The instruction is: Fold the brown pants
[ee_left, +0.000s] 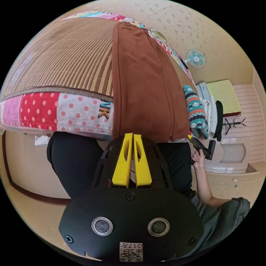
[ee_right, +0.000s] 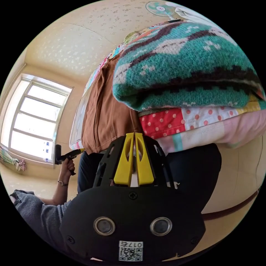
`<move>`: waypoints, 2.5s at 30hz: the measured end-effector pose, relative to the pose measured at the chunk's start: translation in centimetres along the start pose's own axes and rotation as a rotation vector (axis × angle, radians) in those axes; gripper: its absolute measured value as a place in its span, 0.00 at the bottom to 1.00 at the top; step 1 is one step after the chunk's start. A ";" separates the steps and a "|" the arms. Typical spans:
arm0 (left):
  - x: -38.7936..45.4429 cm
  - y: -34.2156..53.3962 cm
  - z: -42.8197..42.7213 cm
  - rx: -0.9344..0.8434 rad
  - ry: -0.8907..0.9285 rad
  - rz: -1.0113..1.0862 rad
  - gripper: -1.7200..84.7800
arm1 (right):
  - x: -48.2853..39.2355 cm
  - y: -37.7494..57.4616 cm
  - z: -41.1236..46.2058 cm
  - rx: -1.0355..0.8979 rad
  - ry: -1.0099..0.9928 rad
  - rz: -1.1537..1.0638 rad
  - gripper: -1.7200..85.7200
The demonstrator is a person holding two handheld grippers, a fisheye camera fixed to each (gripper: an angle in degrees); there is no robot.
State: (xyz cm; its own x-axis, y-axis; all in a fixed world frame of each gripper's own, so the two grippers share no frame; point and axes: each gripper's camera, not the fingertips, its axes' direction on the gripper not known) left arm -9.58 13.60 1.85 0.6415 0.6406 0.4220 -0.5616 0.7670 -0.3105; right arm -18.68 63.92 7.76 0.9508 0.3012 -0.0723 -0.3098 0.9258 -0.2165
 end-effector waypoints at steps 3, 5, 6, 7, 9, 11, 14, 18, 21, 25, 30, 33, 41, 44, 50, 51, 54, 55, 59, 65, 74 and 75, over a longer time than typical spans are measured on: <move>-0.4 2.9 -2.1 0.084 -0.044 0.001 0.02 | 1.4 0.3 -1.3 0.068 -0.086 0.045 0.09; -0.9 3.8 -4.5 0.183 -0.038 -0.024 0.03 | 1.8 0.0 -1.5 0.076 -0.112 0.075 0.11; -1.3 3.8 -6.2 0.246 -0.031 -0.048 0.09 | 1.8 -0.3 -1.6 0.079 -0.103 0.092 0.10; -1.6 3.7 -6.9 0.268 -0.033 -0.064 0.11 | 1.6 -0.7 -1.6 0.075 -0.079 0.100 0.10; -2.3 2.1 -8.4 0.289 -0.076 -0.100 0.17 | 0.8 -1.3 -1.6 0.057 -0.064 0.060 0.08; -2.6 0.0 -7.4 0.197 -0.093 -0.089 0.17 | -0.3 -2.0 -1.2 0.015 -0.111 -0.007 0.05; -2.1 -1.7 -6.5 0.108 -0.220 -0.077 0.13 | -1.6 -2.6 -0.7 -0.031 -0.051 -0.026 0.04; -1.3 -0.5 -7.7 0.089 -0.210 0.019 0.03 | -2.1 -1.2 -3.5 0.077 0.195 -0.015 0.08; -0.9 0.4 -8.9 0.105 -0.231 0.070 0.02 | -1.2 -0.5 -5.0 0.156 0.315 0.012 0.15; -1.2 -0.1 -9.3 0.082 -0.233 0.048 0.01 | -0.6 -2.0 -2.9 0.028 0.309 -0.003 0.13; -0.9 -0.6 -11.2 -0.026 -0.196 0.152 0.02 | 0.9 -1.5 -5.2 -0.042 0.047 -0.022 0.06; -1.0 0.9 -13.5 -0.051 -0.083 0.203 0.02 | 1.9 0.7 -9.2 0.010 -0.143 -0.045 0.05; -4.4 5.6 -19.6 0.031 0.144 -0.005 0.13 | -1.3 2.2 -18.0 0.183 -0.289 -0.186 0.04; -0.3 3.8 -22.2 0.129 0.217 0.075 0.16 | -8.3 0.9 -16.1 0.090 -0.325 -0.408 0.04; 9.0 -4.3 -19.3 0.063 0.485 0.248 0.23 | -19.1 1.1 -3.4 -0.210 -0.324 -0.681 0.03; 9.7 -5.9 -18.0 0.042 0.471 0.253 0.23 | -20.1 1.4 -1.0 -0.259 -0.313 -0.700 0.03; 10.1 -8.9 -13.9 -0.077 0.374 0.217 0.19 | -21.3 2.1 3.2 -0.397 -0.392 -0.747 0.03; 10.0 -9.2 -13.2 -0.098 0.373 0.217 0.15 | -21.4 2.0 4.3 -0.484 -0.519 -0.765 0.03; 8.8 -9.0 -10.4 -0.131 0.339 0.254 0.02 | -19.9 -1.2 7.0 -0.598 -0.231 -0.748 0.04; 5.2 -6.4 -9.7 -0.034 0.275 0.183 0.02 | -15.5 -19.8 9.6 -0.423 -0.124 -0.455 0.11; 2.7 -6.0 -12.2 0.127 0.073 0.198 0.18 | -14.2 -42.0 22.8 -0.088 0.204 -0.218 0.18; 2.4 -6.3 -10.7 0.069 0.093 0.208 0.15 | -14.1 -44.3 24.4 -0.032 0.226 -0.211 0.19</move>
State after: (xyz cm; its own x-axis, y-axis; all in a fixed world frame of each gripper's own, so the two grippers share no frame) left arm 1.03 10.73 -4.28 0.5518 0.7877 0.2738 -0.7192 0.6157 -0.3220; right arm -18.31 24.23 42.08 0.9707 0.0416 -0.2367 -0.1092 0.9537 -0.2802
